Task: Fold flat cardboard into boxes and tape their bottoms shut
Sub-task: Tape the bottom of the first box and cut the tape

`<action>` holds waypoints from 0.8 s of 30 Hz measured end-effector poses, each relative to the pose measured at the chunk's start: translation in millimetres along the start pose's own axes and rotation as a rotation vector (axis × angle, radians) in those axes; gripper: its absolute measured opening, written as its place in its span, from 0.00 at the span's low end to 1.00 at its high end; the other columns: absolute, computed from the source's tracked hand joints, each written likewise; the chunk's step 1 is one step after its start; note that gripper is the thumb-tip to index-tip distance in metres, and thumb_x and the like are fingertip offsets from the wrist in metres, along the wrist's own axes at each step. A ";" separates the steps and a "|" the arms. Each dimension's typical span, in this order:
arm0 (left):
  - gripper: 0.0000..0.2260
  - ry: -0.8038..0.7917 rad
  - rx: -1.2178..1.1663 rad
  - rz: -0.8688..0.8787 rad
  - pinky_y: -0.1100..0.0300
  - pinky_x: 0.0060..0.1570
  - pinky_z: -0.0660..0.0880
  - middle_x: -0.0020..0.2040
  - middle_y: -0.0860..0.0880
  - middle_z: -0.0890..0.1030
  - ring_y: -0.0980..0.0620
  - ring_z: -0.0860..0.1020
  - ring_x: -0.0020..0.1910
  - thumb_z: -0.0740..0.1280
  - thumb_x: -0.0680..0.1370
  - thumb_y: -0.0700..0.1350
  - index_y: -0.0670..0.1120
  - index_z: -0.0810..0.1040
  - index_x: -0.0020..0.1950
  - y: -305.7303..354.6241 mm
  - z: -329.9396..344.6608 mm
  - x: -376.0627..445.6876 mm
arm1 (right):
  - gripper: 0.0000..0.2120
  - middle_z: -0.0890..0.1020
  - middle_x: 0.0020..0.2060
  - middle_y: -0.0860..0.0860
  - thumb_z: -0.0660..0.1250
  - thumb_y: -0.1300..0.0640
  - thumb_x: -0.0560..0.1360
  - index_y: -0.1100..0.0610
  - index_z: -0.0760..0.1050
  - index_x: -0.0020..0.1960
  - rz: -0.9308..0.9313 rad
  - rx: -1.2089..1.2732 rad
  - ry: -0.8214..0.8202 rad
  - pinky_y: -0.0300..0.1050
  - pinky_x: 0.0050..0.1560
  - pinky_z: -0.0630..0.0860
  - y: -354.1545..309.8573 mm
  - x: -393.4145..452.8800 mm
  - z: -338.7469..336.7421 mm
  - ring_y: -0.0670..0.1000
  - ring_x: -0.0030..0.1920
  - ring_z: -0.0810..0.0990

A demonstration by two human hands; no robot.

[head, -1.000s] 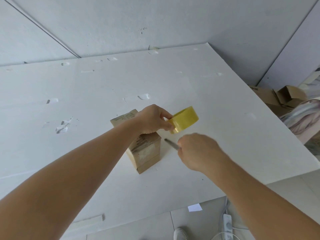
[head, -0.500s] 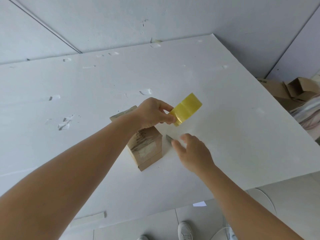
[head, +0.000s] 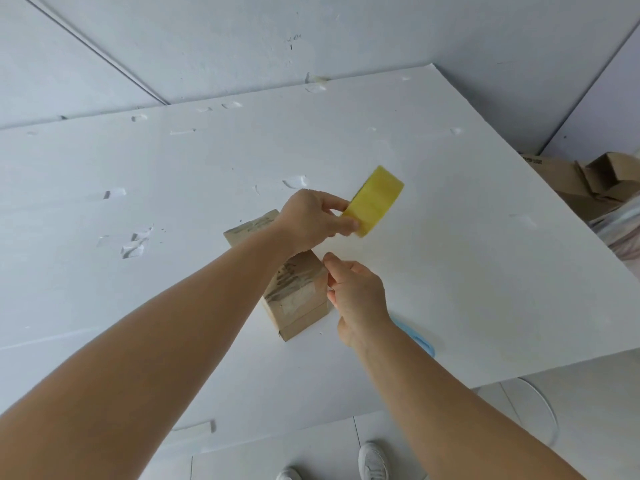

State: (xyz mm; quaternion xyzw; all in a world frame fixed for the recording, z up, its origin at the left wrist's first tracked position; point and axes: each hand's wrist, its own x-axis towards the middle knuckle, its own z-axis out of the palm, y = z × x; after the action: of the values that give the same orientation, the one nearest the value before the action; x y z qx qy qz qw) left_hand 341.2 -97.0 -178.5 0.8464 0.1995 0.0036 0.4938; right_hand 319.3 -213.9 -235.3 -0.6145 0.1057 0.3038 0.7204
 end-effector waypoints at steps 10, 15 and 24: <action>0.07 0.324 -0.414 0.139 0.66 0.40 0.75 0.33 0.53 0.82 0.57 0.77 0.34 0.74 0.72 0.42 0.54 0.85 0.46 -10.4 -27.9 -53.3 | 0.09 0.77 0.31 0.50 0.70 0.52 0.70 0.56 0.73 0.37 -0.041 -0.074 -0.050 0.40 0.37 0.72 4.2 4.7 -4.4 0.49 0.35 0.73; 0.08 0.404 -0.482 0.123 0.55 0.43 0.80 0.40 0.44 0.85 0.50 0.82 0.40 0.73 0.73 0.41 0.54 0.85 0.47 -36.7 -19.0 -86.8 | 0.11 0.77 0.29 0.48 0.69 0.48 0.67 0.54 0.73 0.36 -0.058 -0.140 -0.086 0.40 0.38 0.70 7.8 6.2 -4.4 0.48 0.35 0.73; 0.08 0.488 -0.565 0.111 0.55 0.46 0.80 0.39 0.44 0.83 0.50 0.80 0.39 0.73 0.73 0.41 0.54 0.86 0.46 -40.6 -14.5 -85.7 | 0.06 0.77 0.40 0.47 0.66 0.51 0.75 0.53 0.73 0.48 -0.085 -0.416 -0.031 0.39 0.38 0.69 5.5 3.8 -12.3 0.48 0.41 0.75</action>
State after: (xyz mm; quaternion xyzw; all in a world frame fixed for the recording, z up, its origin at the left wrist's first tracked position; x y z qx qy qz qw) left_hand 245.9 -96.6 -188.7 0.6605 0.2565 0.2867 0.6448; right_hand 321.9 -224.1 -244.6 -0.7491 0.0037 0.2976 0.5918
